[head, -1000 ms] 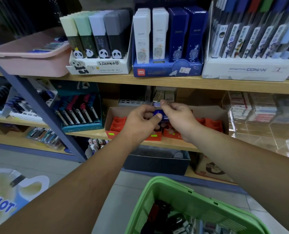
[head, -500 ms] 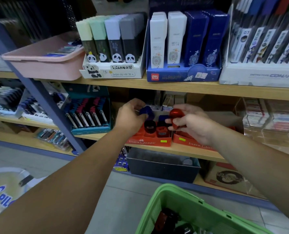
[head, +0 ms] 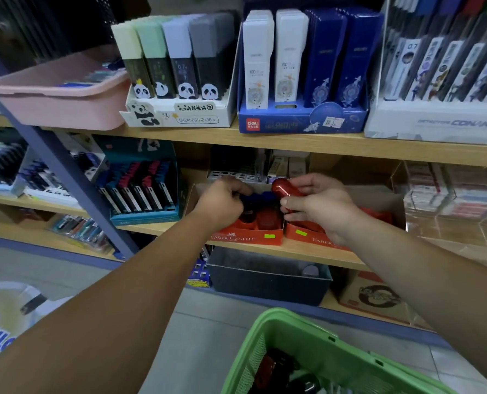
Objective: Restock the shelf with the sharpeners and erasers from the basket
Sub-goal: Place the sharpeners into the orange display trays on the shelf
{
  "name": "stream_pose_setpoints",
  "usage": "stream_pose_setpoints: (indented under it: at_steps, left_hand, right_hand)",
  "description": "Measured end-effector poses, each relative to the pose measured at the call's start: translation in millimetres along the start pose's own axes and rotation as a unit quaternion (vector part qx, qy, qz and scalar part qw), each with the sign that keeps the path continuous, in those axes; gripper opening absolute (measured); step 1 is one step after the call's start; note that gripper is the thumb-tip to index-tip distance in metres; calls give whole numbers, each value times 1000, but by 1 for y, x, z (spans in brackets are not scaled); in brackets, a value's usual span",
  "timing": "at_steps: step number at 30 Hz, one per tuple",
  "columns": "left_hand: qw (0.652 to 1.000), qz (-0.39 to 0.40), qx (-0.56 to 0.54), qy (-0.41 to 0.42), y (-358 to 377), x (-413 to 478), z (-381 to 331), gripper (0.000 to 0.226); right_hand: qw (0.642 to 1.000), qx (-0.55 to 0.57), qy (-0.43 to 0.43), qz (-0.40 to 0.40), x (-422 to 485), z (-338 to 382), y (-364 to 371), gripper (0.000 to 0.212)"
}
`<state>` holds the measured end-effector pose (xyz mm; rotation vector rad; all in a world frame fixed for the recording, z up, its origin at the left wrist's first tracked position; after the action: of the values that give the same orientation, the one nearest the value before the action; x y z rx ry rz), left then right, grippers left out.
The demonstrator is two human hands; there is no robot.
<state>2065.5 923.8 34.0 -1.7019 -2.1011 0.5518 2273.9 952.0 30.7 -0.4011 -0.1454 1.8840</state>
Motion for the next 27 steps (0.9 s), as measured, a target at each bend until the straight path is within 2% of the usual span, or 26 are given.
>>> stream_pose_setpoints:
  at_steps: [3, 6, 9, 13, 15, 18, 22, 25, 27]
  left_hand:
    - [996, -70, 11, 62, -20, -12, -7, 32]
    - [994, -99, 5, 51, -33, -28, 0, 46]
    - [995, -85, 36, 29, -33, -36, 11, 45]
    - [1000, -17, 4, -23, -19, -46, 27, 43]
    - [1000, 3, 10, -18, -14, -50, 29, 44]
    - [1000, 3, 9, -17, -16, -48, 34, 46]
    - [1000, 15, 0, -18, -15, -49, 39, 44]
    - [1000, 18, 1, -9, -16, -50, 38, 43]
    - [999, 34, 8, -9, -14, -51, 36, 43]
  right_hand:
    - [997, -64, -34, 18, -2, 10, 9, 47]
    - [991, -111, -73, -25, -4, 22, 14, 39]
    - [980, -155, -105, -73, -2, 29, 22, 35]
    - [949, -255, -174, -55, -5, 36, 48, 30]
    - [920, -329, -205, -53, -6, 40, 61, 35]
    - [854, -464, -229, -57, -7, 42, 74, 42]
    - [784, -560, -265, -50, -7, 47, 82, 40]
    - [750, -596, -284, -41, -6, 46, 90, 40]
    - [743, -604, -282, -57, -5, 46, 91, 41]
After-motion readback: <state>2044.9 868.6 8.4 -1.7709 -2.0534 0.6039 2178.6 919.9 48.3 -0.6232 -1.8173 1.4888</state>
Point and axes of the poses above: each hand's wrist, its own x-axis towards the middle knuckle, its own y-axis out of the palm, z = x × y, the point moved 8 cm from there along x, towards the middle knuckle, and after that the axes turned 15 degrees about -x, right-handed, at the moved point
